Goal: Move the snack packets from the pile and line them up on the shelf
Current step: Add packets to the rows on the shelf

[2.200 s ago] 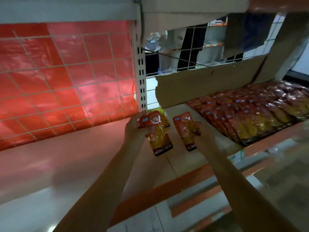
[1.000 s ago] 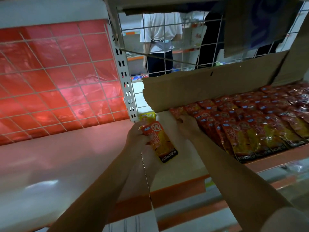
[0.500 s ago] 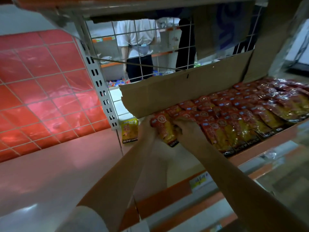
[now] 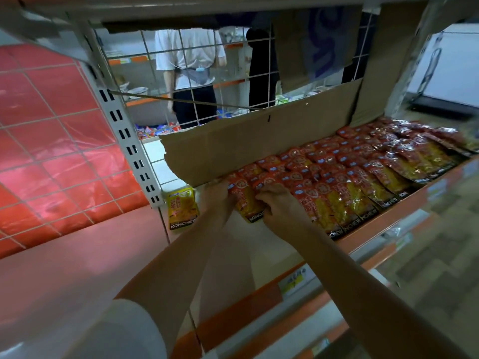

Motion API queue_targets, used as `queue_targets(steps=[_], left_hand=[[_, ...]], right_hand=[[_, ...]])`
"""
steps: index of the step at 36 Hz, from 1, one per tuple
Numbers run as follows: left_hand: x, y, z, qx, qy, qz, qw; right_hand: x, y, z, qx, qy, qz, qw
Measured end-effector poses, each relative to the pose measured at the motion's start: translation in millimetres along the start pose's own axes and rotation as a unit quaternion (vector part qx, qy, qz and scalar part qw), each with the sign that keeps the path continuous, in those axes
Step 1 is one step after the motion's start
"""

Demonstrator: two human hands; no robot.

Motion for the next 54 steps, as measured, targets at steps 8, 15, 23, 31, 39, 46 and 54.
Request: queue_targets(steps=[8,15,23,31,39,46,54], left_hand=[[15,18,24,-0.029,-0.084,-0.059,0.994],[74,62,78,-0.095,-0.151,-0.082,0.98],[197,120,152,-0.122,-0.139,0.043,0.982],[341,203,236,-0.15,-0.148,0.193,0.958],[471,279,311,-0.213,-0.147,0.259,0.93],[539,316,350,-0.192,-0.19,0.35,0.897],[571,337,354,-0.115,-0.163,0.385,0.901]], right_hand=[[17,-5,-9,0.017,0.022,0.004,1.0],[77,-31,-40,0.041,0.034,0.053,0.997],[209,-62,-104,0.094,-0.004,0.175,0.98],[364,-70,-188,0.181,-0.035,0.273,0.944],[509,-53,-260,0.197,-0.141,0.324,0.915],[570,-53,-303,0.232,-0.033,0.194,0.953],[590,-60,-318,0.258,0.059,0.185,0.947]])
Point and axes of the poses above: each hand's wrist, its own y-axis away from the middle knuckle, its own z-axis out of the back of the hand, x = y × z, the point moved 3 cm from there along -y, towards the middle knuckle, and after that the axes turned 10 degrees about z, right-handed, at the moved point
